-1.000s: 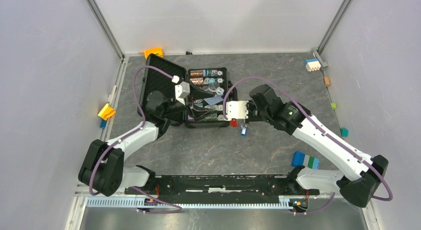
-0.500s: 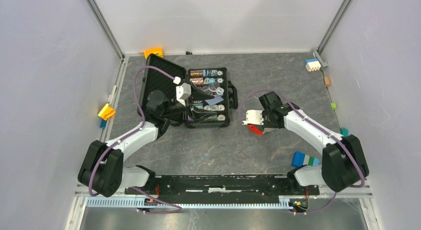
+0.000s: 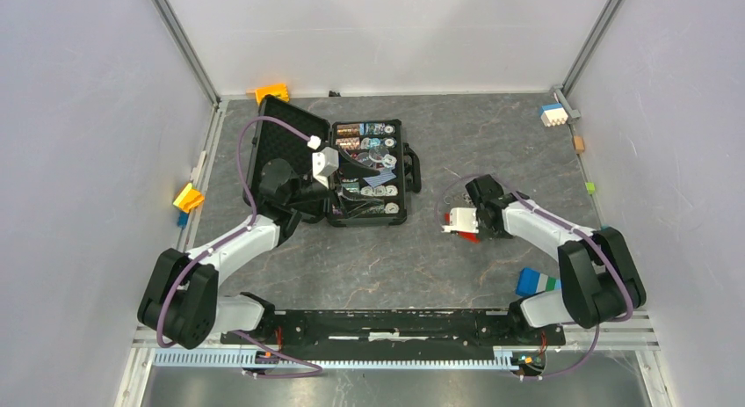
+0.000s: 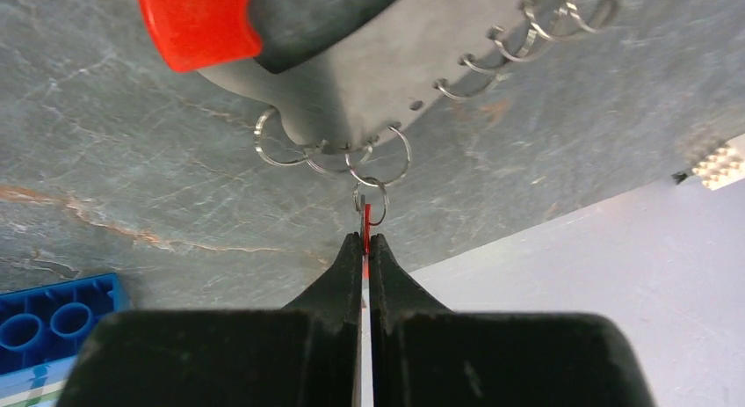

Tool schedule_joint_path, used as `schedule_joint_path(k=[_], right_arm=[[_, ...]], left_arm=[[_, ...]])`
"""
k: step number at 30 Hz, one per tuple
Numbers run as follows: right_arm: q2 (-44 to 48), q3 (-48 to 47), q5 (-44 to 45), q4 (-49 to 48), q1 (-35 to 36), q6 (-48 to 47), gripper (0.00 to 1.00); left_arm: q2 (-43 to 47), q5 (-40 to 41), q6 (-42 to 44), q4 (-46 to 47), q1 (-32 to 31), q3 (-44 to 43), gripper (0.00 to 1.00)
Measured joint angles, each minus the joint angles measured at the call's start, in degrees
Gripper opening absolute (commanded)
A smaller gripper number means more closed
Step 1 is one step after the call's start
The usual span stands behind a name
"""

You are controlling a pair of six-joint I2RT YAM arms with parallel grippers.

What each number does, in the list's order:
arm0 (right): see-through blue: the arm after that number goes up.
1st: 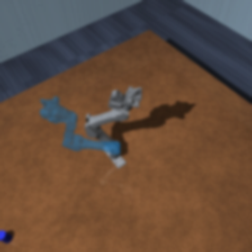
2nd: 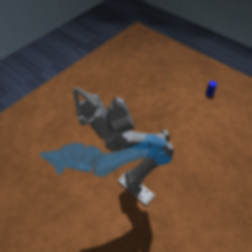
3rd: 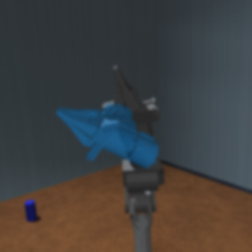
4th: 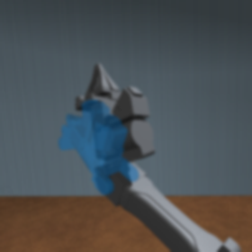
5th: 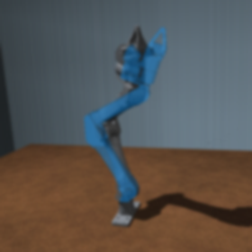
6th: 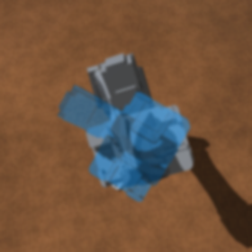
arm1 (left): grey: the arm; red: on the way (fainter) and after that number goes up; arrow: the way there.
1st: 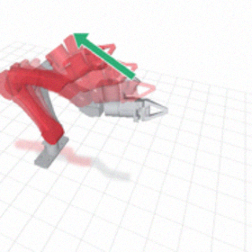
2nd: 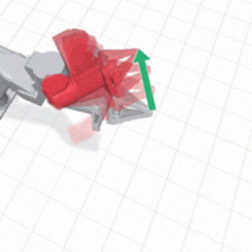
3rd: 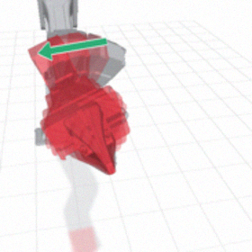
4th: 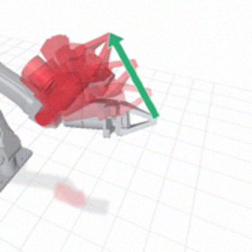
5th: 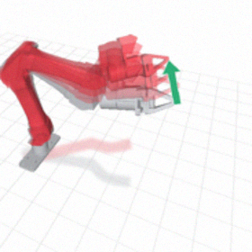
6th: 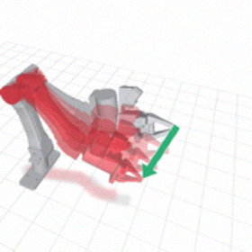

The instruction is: Put the keys on the keyring

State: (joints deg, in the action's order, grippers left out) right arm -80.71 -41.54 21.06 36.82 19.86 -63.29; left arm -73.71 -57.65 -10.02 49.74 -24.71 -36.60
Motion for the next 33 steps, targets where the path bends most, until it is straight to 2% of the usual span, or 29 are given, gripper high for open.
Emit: schedule_joint_path(k=[3, 7, 14, 18, 22, 26, 27, 33], right_arm=[[-0.7, 2.5, 1.8, -1.0, 0.0, 0.0, 0.03], [-1.6, 4.2, 3.3, -1.9, -0.2, 0.3, 0.11], [-1.6, 4.6, 3.6, -2.8, -0.9, 0.9, 0.38], [-1.5, 4.7, 3.2, -3.0, -1.4, 1.4, 0.52], [-0.2, 4.4, 1.5, -1.8, -2.4, 2.1, 0.74], [2.6, 1.3, -1.0, 1.0, -4.0, 2.9, 0.96], [3.5, -0.4, -1.9, 2.0, -4.7, 3.0, 0.98], [5.9, -12.5, -7.5, 3.5, -9.2, 5.8, 0.98]], left_arm=[[0.0, -0.2, 0.0, 0.0, 0.0, -0.2, 0.8], [0.0, -1.0, 0.0, 0.0, 0.0, -0.3, 0.8], [1.0, -1.4, 0.0, -0.3, 0.0, -0.3, 0.83], [2.8, -1.5, 0.7, -1.7, 0.2, -0.4, 0.9], [4.5, -1.0, 4.6, -10.0, 0.7, -2.6, 0.99], [5.6, 2.5, 11.5, -23.3, 0.9, -7.4, 1.0], [6.0, 3.8, 12.8, -25.9, 0.9, -8.3, 1.0], [11.0, 17.4, 19.4, -40.5, 0.9, -12.5, 1.0]])
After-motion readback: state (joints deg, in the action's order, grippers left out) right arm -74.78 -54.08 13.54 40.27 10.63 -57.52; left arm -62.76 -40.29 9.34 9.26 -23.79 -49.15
